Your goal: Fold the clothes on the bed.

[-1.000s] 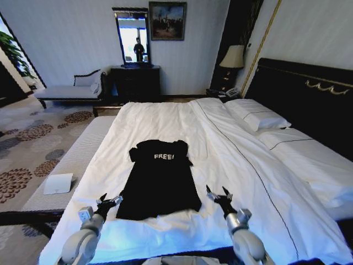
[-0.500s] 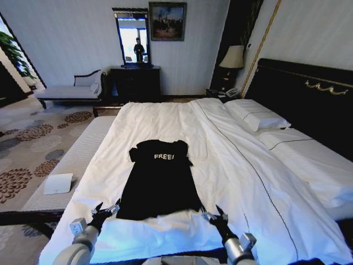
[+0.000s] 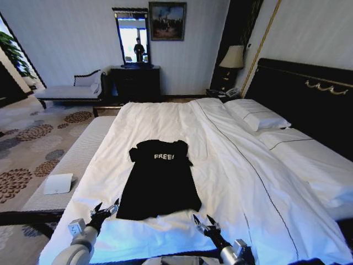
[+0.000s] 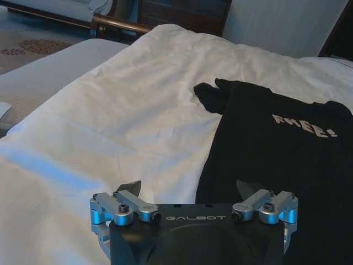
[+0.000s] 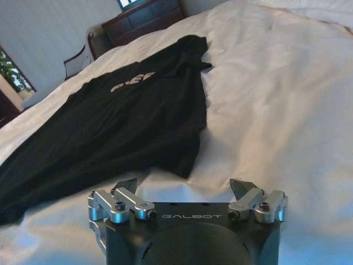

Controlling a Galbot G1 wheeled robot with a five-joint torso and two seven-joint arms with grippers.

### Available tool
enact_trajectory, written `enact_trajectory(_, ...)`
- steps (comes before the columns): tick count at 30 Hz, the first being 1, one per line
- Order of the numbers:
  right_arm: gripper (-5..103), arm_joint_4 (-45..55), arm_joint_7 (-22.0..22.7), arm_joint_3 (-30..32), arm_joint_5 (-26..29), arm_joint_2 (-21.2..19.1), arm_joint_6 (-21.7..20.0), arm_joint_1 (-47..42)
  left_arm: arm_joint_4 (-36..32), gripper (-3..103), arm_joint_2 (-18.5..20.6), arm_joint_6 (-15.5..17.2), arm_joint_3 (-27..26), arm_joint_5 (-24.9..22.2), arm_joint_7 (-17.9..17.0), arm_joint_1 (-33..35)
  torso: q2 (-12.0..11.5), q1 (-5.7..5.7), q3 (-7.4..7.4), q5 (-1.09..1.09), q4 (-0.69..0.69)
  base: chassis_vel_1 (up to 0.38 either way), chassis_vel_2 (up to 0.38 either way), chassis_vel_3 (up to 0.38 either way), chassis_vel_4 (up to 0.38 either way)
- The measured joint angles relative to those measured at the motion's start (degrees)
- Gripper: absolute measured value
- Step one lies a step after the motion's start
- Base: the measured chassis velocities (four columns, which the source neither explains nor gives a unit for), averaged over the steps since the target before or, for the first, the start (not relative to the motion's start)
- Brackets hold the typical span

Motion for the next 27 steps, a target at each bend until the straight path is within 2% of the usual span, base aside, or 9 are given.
enact_trajectory(13, 89, -3.1, -0.07, -2.87, -0.09, -3.49, 0.05, 6.03, -0.47, 98, -1.05, 0.14, -1.39, -0.11, -0.18, 0.25, 0.0, 0.0, 0.0, 0.01, 0.0, 0.0, 0.0, 0.0, 0.0)
enact_trajectory(16, 81, -4.1, 0.14, -4.11, -0.18, -4.1, -0.47, 7.44, -0.47, 98, -1.4, 0.15, -1.49, -0.13, -0.18, 0.42, 0.0, 0.0, 0.0, 0.0, 0.0, 0.0, 0.0, 0.0, 0.0)
enact_trajectory(18, 81, -4.45, 0.22, -4.37, -0.17, -4.34, -0.6, 7.87, -0.5, 98, -1.45, 0.17, -1.57, -0.19, -0.18, 0.5, 0.0, 0.0, 0.0, 0.0, 0.0, 0.0, 0.0, 0.0, 0.0)
enact_trajectory(22, 61, -5.4, 0.9, -4.9, 1.28, -5.02, -1.22, 9.27, -0.79, 98, -1.54, 0.26, -2.27, -0.71, -0.18, 0.68, 0.0, 0.0, 0.0, 0.01, 0.0, 0.0, 0.0, 0.0, 0.0)
enact_trajectory(25, 56, -5.38, 1.61, -5.19, 2.6, -5.17, -1.59, 9.46, -0.78, 98, -1.56, 0.27, -2.5, -0.78, -0.19, 0.59, 0.0, 0.0, 0.0, 0.0, 0.0, 0.0, 0.0, 0.0, 0.0)
enact_trajectory(27, 44, -5.19, 1.82, -5.51, 3.28, -5.16, -1.8, 9.42, -0.63, 98, -1.71, 0.27, -2.61, -0.83, -0.19, 0.49, 0.0, 0.0, 0.0, 0.0, 0.0, 0.0, 0.0, 0.0, 0.0)
